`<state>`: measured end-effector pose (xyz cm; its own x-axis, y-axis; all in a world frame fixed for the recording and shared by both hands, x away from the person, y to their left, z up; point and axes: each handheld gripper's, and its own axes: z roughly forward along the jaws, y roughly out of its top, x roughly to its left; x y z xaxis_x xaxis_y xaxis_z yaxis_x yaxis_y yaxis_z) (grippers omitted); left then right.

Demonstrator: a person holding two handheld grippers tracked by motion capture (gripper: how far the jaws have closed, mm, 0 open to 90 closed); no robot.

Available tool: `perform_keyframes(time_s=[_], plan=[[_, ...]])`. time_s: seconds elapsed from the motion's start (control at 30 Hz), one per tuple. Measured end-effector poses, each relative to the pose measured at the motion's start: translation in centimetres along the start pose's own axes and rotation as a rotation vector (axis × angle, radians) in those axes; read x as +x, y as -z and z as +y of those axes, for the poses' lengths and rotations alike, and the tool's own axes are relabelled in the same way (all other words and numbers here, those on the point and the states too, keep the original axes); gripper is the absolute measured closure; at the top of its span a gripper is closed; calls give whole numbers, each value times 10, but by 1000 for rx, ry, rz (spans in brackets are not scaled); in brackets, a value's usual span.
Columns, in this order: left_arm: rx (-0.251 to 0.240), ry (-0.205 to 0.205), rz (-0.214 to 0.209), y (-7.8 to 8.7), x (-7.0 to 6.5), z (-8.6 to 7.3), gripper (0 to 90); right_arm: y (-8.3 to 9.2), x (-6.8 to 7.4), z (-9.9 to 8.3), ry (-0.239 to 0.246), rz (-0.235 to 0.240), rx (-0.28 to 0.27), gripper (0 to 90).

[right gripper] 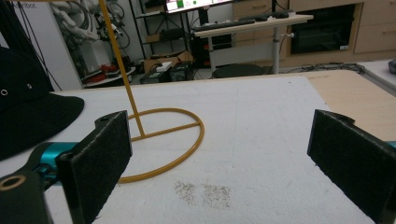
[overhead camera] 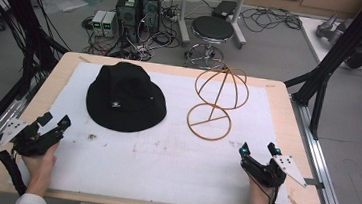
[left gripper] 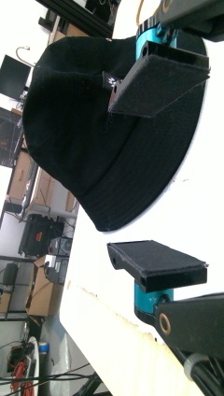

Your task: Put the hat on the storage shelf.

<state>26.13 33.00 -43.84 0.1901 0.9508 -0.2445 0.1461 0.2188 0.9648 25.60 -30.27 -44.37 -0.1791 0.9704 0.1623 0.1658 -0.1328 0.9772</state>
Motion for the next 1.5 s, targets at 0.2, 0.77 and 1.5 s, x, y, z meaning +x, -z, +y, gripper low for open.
perform_keyframes(time_s=[0.2,0.77,1.5], plan=[[13,-12,-6,0,0,1,275,0,0,0,-15,6,0,56],[55,-46,-15,-6,-13,31,274,4,-3,4,6,-54,-14,57],[170,-26,-52,-62,-39,68,264,3,1,6,18,-30,-5,57]])
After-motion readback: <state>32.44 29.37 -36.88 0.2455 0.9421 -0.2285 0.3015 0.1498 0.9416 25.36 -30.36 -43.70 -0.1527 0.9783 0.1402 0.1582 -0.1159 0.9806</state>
